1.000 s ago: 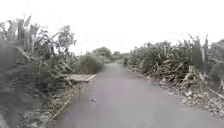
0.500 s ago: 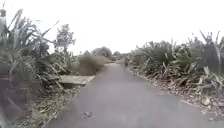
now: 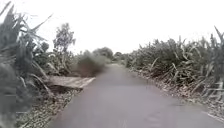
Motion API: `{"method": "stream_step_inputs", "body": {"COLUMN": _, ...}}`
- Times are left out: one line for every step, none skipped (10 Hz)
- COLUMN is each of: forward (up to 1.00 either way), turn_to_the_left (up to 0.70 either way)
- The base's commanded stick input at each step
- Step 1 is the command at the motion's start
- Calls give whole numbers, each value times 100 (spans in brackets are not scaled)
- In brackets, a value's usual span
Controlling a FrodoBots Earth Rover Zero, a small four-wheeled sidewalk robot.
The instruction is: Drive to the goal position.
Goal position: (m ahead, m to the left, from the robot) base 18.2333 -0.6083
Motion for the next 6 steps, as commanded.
{"method": "stream_step_inputs", "body": {"forward": 85, "turn_to_the_left": 0}}
{"method": "stream_step_inputs", "body": {"forward": 85, "turn_to_the_left": 0}}
{"method": "stream_step_inputs", "body": {"forward": 85, "turn_to_the_left": 0}}
{"method": "stream_step_inputs", "body": {"forward": 85, "turn_to_the_left": 0}}
{"method": "stream_step_inputs", "body": {"forward": 85, "turn_to_the_left": 0}}
{"method": "stream_step_inputs", "body": {"forward": 85, "turn_to_the_left": 0}}
